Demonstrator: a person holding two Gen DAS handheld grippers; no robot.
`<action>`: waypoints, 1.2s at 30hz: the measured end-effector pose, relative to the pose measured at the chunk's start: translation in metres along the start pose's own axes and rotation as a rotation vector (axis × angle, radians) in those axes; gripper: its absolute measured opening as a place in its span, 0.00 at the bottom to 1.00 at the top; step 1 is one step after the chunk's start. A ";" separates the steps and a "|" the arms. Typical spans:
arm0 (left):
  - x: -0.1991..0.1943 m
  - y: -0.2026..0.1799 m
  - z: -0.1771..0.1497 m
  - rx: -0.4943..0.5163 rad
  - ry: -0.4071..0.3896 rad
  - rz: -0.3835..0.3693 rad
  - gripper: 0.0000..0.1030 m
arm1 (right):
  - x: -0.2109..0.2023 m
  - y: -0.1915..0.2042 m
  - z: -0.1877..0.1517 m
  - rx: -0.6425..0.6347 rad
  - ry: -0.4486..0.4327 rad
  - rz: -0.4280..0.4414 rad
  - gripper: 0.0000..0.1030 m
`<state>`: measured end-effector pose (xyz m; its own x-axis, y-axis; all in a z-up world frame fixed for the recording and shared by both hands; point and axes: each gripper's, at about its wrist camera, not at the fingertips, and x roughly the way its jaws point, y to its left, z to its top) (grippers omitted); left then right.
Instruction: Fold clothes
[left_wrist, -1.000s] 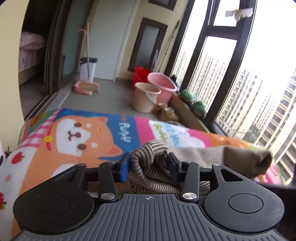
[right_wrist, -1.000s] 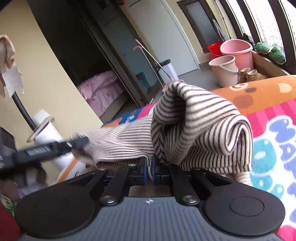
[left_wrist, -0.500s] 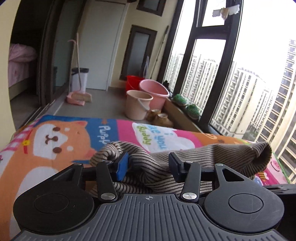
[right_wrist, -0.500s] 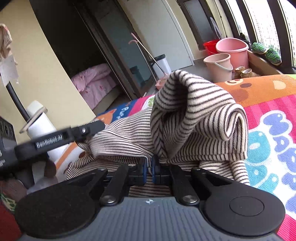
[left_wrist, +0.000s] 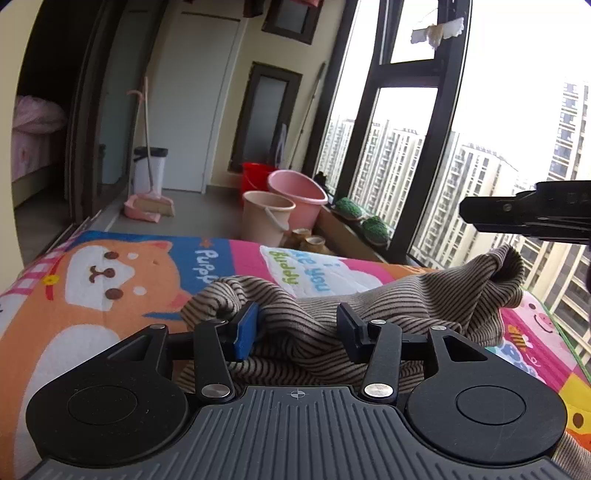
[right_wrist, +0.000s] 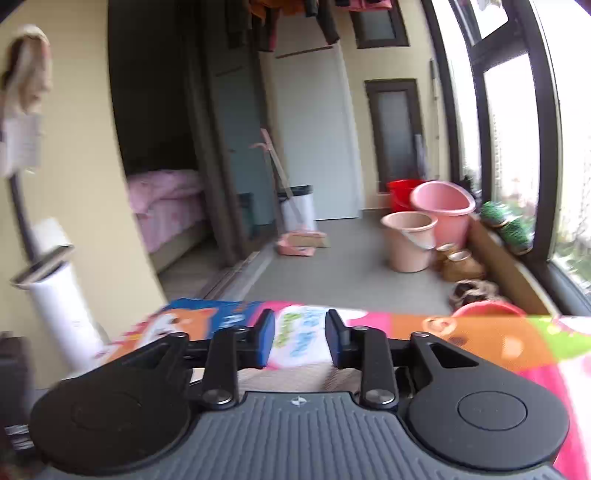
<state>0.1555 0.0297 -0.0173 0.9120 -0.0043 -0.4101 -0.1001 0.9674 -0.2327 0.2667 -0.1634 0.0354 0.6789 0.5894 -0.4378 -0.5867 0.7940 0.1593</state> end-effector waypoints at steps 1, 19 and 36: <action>0.000 0.002 0.000 -0.006 0.000 -0.005 0.50 | 0.009 -0.006 -0.003 0.024 0.035 -0.033 0.29; -0.014 0.019 0.003 -0.153 -0.110 -0.137 0.87 | 0.004 -0.044 -0.069 0.062 0.049 -0.140 0.29; 0.003 0.014 -0.001 -0.088 0.032 -0.047 0.91 | -0.010 -0.014 -0.030 0.087 0.005 0.024 0.40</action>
<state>0.1567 0.0433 -0.0232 0.9036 -0.0586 -0.4244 -0.0933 0.9399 -0.3285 0.2548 -0.1850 0.0105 0.6626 0.6083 -0.4370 -0.5626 0.7894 0.2457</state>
